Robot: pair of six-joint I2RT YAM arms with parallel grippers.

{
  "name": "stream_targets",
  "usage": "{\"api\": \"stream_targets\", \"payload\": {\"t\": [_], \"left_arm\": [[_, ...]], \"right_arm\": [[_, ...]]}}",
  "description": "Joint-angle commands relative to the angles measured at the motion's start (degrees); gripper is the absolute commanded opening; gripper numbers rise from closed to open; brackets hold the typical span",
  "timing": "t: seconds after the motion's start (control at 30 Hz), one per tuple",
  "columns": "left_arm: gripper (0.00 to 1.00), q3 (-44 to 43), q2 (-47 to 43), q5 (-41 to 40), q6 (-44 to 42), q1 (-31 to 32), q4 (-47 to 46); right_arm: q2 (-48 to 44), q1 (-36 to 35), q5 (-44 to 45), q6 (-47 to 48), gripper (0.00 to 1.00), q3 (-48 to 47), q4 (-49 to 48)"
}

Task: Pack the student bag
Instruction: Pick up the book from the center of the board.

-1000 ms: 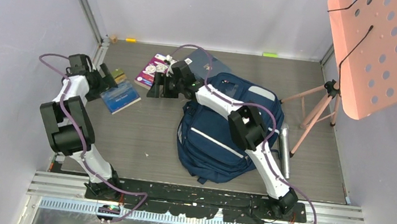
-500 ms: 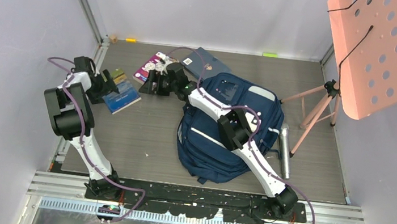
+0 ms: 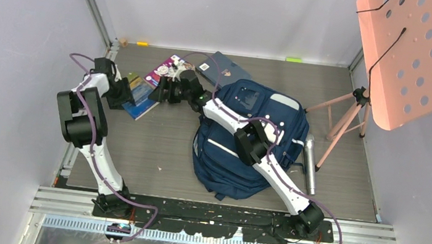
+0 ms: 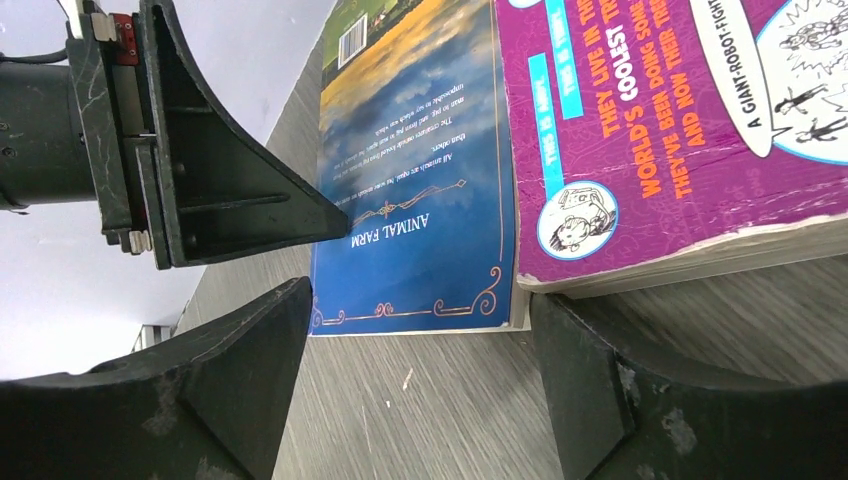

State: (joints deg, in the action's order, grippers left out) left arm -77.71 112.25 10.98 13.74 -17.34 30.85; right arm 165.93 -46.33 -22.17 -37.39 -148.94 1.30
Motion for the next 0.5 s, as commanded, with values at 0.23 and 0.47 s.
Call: {"api": "stream_targets", "payload": {"t": [0.23, 0.47], "left_arm": [[0.54, 5.3, -2.7, 5.6, 0.9, 5.3, 4.8], [0.53, 17.9, -13.2, 8.9, 6.6, 7.3, 0.1]], "right_arm": [[-9.7, -1.8, -10.0, 5.9, 0.62, 15.4, -4.4], [-31.6, -3.0, 2.2, -1.0, 0.44, 54.5, -17.4]]}}
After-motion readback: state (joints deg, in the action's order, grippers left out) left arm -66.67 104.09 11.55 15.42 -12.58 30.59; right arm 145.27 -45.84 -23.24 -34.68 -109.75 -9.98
